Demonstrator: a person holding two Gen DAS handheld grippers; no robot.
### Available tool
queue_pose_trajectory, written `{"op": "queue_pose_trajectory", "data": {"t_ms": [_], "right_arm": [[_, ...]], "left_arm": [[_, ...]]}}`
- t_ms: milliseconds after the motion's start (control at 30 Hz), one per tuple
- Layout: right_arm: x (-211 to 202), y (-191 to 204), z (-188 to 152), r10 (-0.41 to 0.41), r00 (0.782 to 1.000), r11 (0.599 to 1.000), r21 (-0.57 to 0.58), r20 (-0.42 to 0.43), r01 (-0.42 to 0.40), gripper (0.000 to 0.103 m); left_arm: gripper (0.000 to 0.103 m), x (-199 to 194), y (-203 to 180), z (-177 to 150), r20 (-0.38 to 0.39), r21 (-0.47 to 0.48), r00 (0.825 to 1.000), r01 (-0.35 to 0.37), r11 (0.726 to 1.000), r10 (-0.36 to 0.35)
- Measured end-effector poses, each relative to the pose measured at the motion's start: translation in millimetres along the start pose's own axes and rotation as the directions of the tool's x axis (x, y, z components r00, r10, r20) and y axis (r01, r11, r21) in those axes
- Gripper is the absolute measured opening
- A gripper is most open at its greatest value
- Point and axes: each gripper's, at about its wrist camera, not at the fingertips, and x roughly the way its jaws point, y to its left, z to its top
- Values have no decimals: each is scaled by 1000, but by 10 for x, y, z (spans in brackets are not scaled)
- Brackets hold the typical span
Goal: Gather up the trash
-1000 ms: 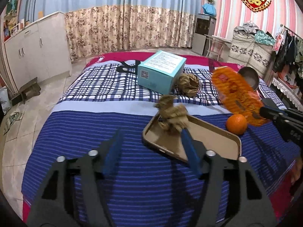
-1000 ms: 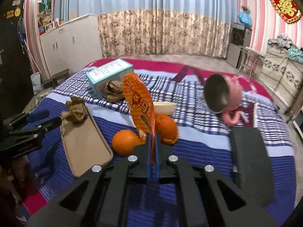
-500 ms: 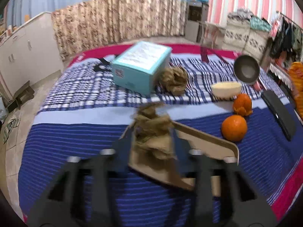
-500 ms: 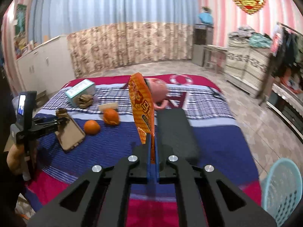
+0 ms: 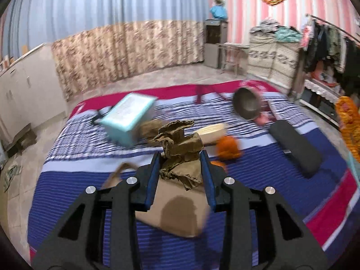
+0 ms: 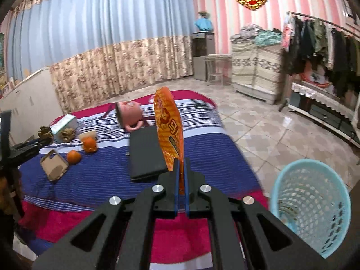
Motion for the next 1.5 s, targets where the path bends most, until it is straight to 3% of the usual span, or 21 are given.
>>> {"op": "queue_pose_trajectory", "data": {"t_ms": [300, 633, 967, 1267, 1433, 1500], "right_arm": [[-329, -759, -35, -203, 978, 978, 54, 39, 201, 4], [-652, -1793, -281, -381, 924, 904, 210, 5, 372, 4], [-757, -2259, -448, -420, 907, 866, 287, -24, 409, 4], [-812, -2410, -566, -431, 901, 837, 351, -49, 420, 4], [-788, -2503, -626, -419, 905, 827, 382, -69, 412, 4], [-783, -2528, -653, -414, 907, 826, 387, -76, 409, 4]], "left_arm": [[34, -140, -1270, 51, 32, 121, 985, 162, 979, -167], [34, -319, -2320, 89, 31, 184, 938, 335, 924, -346], [34, -413, -3193, 2, -4, 302, 898, 420, 856, -439], [34, -391, -3728, -150, -72, 332, 863, 493, 804, -500], [34, -349, -4119, -342, -132, 376, 833, 543, 750, -537], [35, -346, -4272, -402, -137, 401, 829, 546, 735, -541]]}}
